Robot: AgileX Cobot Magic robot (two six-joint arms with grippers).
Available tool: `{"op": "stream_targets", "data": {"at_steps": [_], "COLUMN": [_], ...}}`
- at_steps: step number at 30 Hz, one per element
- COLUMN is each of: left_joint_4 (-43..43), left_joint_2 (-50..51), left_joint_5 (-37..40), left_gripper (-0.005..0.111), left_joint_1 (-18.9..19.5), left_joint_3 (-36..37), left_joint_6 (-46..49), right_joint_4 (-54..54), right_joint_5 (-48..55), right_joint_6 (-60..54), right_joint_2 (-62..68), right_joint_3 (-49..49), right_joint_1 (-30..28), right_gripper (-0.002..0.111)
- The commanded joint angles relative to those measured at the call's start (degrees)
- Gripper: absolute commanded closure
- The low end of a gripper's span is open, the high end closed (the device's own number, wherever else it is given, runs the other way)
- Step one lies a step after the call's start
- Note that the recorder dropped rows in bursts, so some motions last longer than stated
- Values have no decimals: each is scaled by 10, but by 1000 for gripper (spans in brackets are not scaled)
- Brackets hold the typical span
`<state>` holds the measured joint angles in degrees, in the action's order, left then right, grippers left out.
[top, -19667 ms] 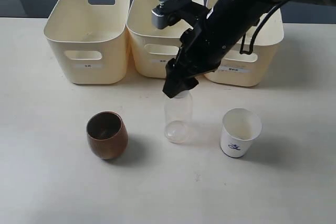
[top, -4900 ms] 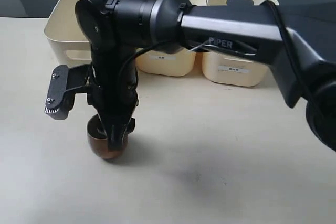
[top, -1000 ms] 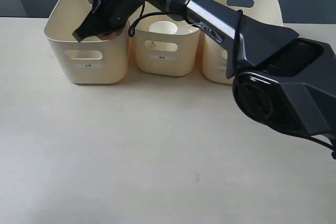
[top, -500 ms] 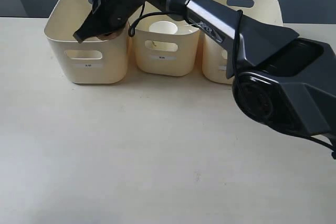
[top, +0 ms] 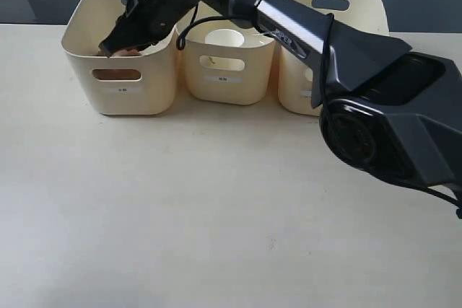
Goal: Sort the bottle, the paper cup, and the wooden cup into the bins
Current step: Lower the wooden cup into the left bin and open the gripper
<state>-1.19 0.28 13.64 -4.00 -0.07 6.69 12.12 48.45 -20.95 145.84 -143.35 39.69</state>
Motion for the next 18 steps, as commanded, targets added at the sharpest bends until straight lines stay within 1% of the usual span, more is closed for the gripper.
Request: {"op": "stream_targets", "data": {"at_steps": [1, 18], "left_joint_4": [1, 1], "left_joint_2": [-3, -3], "left_joint_5": [0, 0], "left_gripper": [107, 107], "left_joint_1": [-2, -2], "left_joint_3": [1, 1], "left_joint_6": [-1, -1], "right_joint_4": [3, 14], "right_joint_5": [-12, -38], "right_joint_6": [-5, -16], "right_joint_2": [-4, -4], "right_joint_3": [-4, -4], "right_joint_1": [-3, -3], "right_gripper": [82, 82]}}
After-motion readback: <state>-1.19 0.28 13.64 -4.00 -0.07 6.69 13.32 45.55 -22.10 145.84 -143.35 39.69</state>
